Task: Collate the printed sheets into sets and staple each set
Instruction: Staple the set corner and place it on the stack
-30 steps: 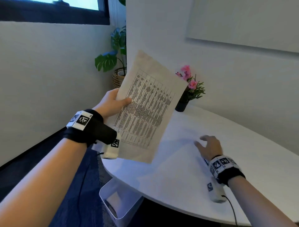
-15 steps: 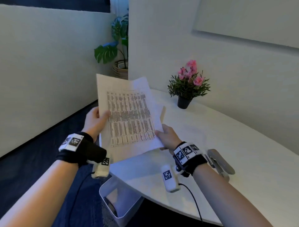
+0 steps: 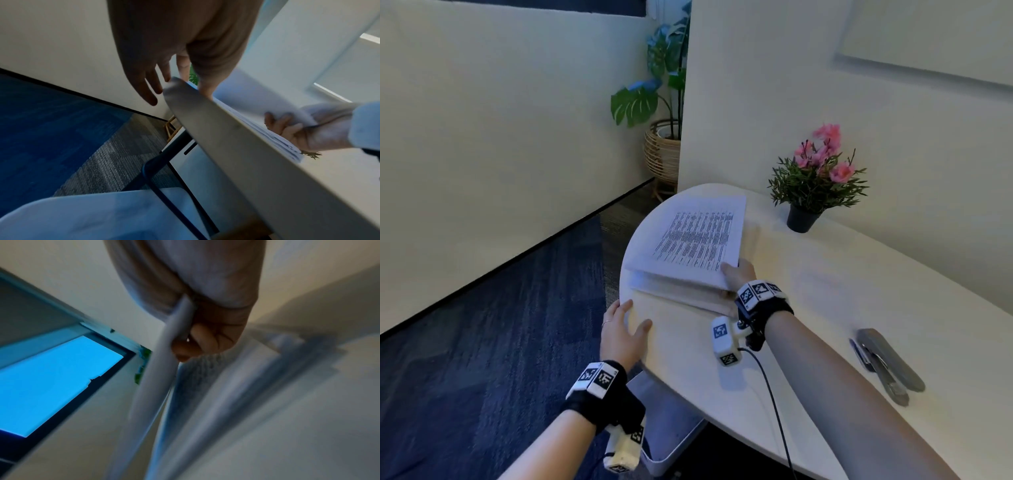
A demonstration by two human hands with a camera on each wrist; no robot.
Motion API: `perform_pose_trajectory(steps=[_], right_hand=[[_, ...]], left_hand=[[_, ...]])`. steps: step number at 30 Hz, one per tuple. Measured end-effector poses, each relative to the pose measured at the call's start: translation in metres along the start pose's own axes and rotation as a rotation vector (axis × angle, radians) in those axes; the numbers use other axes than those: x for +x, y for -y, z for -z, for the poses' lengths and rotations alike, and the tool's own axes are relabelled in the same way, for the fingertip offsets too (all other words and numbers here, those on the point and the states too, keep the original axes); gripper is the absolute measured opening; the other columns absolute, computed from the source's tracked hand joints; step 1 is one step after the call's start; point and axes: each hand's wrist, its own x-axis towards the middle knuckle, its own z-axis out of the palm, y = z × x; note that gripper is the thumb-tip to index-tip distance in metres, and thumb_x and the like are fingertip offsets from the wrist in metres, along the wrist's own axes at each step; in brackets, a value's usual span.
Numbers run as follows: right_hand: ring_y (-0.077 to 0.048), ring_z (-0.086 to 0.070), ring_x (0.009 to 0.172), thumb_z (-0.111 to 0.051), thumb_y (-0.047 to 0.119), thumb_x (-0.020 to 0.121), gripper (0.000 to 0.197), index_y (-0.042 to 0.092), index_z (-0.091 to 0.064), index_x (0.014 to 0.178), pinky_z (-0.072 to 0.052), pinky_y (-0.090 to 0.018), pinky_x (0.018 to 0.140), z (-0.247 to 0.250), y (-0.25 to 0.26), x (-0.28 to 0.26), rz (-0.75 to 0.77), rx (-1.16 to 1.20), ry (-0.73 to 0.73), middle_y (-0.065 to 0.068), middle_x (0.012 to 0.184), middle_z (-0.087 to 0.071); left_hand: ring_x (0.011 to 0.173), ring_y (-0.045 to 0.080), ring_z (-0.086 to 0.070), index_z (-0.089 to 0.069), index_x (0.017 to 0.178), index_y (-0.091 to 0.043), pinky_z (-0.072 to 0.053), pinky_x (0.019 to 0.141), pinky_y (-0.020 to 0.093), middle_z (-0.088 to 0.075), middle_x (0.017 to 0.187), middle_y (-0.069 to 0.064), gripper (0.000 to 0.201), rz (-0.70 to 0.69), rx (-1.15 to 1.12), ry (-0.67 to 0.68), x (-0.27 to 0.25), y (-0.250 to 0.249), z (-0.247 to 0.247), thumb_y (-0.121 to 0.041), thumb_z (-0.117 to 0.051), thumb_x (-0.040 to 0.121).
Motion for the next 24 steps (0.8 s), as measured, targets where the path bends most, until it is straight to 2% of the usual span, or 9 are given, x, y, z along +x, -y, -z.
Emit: perform_pose_trajectory(steps=[4, 5, 8, 10, 12, 15, 17, 21, 24], right_hand=[[-0.019, -0.041, 0.074, -0.042, 0.01, 0.093, 0.005, 0.012, -0.043, 0.097, -0.032, -0.026, 0.067, -0.011, -0.017, 0.013, -0.078, -0.126, -0.05, -0.005, 0.097, -0.045], [-0.018, -0.041, 0.075, -0.04, 0.008, 0.094, 0.013, 0.01, -0.042, 0.106, -0.031, -0.026, 0.068, -0.01, -0.015, 0.007, -0.069, -0.131, -0.07, -0.008, 0.102, -0.046], [-0.019, -0.034, 0.06, -0.037, 0.003, 0.096, 0.041, -0.011, -0.034, 0.134, -0.035, -0.027, 0.05, -0.005, -0.013, 0.0, -0.057, -0.076, -0.113, -0.032, 0.126, -0.05], [-0.022, -0.043, 0.072, -0.037, 0.005, 0.096, 0.05, -0.007, -0.02, 0.142, -0.046, -0.032, 0.065, -0.004, -0.017, -0.004, -0.046, -0.105, -0.167, -0.026, 0.131, -0.048], [-0.024, -0.046, 0.084, -0.038, 0.001, 0.094, 0.051, 0.004, -0.019, 0.141, -0.045, -0.036, 0.076, -0.004, -0.022, -0.01, -0.003, -0.134, -0.202, -0.017, 0.118, -0.05], [-0.023, -0.049, 0.079, -0.034, -0.007, 0.092, 0.063, 0.021, -0.018, 0.145, -0.041, -0.026, 0.056, -0.005, -0.025, -0.019, 0.071, -0.111, -0.217, -0.016, 0.112, -0.054], [-0.024, -0.052, 0.078, -0.034, -0.007, 0.091, 0.062, 0.024, -0.026, 0.144, -0.039, -0.022, 0.05, -0.003, -0.024, -0.023, 0.088, -0.159, -0.173, -0.015, 0.119, -0.053], [-0.029, -0.052, 0.115, -0.044, 0.002, 0.095, 0.048, 0.009, -0.032, 0.142, -0.04, -0.024, 0.077, 0.0, -0.016, -0.022, 0.023, -0.316, -0.12, -0.016, 0.136, -0.045], [-0.03, -0.049, 0.12, -0.048, 0.006, 0.096, 0.045, 0.0, -0.033, 0.138, -0.042, -0.027, 0.086, -0.001, -0.012, -0.021, -0.01, -0.415, -0.13, -0.017, 0.135, -0.046]], left_hand=[[0.138, 0.023, -0.029, -0.047, 0.137, -0.013, -0.026, 0.111, 0.038, -0.027, 0.153, 0.005, 0.055, 0.0, -0.02, 0.01, 0.0, 0.003, 0.0, -0.021, -0.067, 0.087], [0.138, 0.023, -0.029, -0.047, 0.137, -0.014, -0.026, 0.111, 0.039, -0.027, 0.153, 0.004, 0.055, -0.003, -0.021, 0.011, 0.0, 0.003, 0.0, -0.022, -0.067, 0.087], [0.138, 0.023, -0.029, -0.048, 0.137, -0.014, -0.026, 0.111, 0.038, -0.027, 0.153, 0.004, 0.055, -0.005, -0.037, 0.007, 0.0, 0.004, -0.001, -0.021, -0.068, 0.086], [0.138, 0.023, -0.029, -0.048, 0.136, -0.015, -0.027, 0.11, 0.039, -0.026, 0.153, 0.003, 0.054, 0.004, -0.054, 0.011, 0.0, 0.003, -0.001, -0.021, -0.068, 0.087], [0.137, 0.023, -0.03, -0.048, 0.137, -0.016, -0.028, 0.109, 0.041, -0.026, 0.153, 0.001, 0.053, 0.012, -0.065, 0.016, -0.001, 0.003, 0.0, -0.021, -0.067, 0.087], [0.137, 0.024, -0.03, -0.049, 0.136, -0.015, -0.028, 0.11, 0.042, -0.026, 0.153, 0.002, 0.053, 0.007, -0.076, 0.011, 0.0, 0.004, -0.001, -0.02, -0.067, 0.087], [0.137, 0.024, -0.03, -0.049, 0.136, -0.015, -0.028, 0.11, 0.042, -0.026, 0.153, 0.002, 0.053, 0.007, -0.078, 0.01, 0.0, 0.004, -0.001, -0.02, -0.067, 0.087], [0.137, 0.025, -0.03, -0.048, 0.137, -0.015, -0.028, 0.11, 0.042, -0.026, 0.154, 0.002, 0.053, 0.01, -0.076, 0.008, -0.002, 0.005, -0.002, -0.021, -0.066, 0.087], [0.137, 0.025, -0.03, -0.048, 0.137, -0.015, -0.027, 0.11, 0.042, -0.026, 0.154, 0.002, 0.053, 0.007, -0.08, 0.003, -0.003, 0.004, -0.002, -0.021, -0.066, 0.088]])
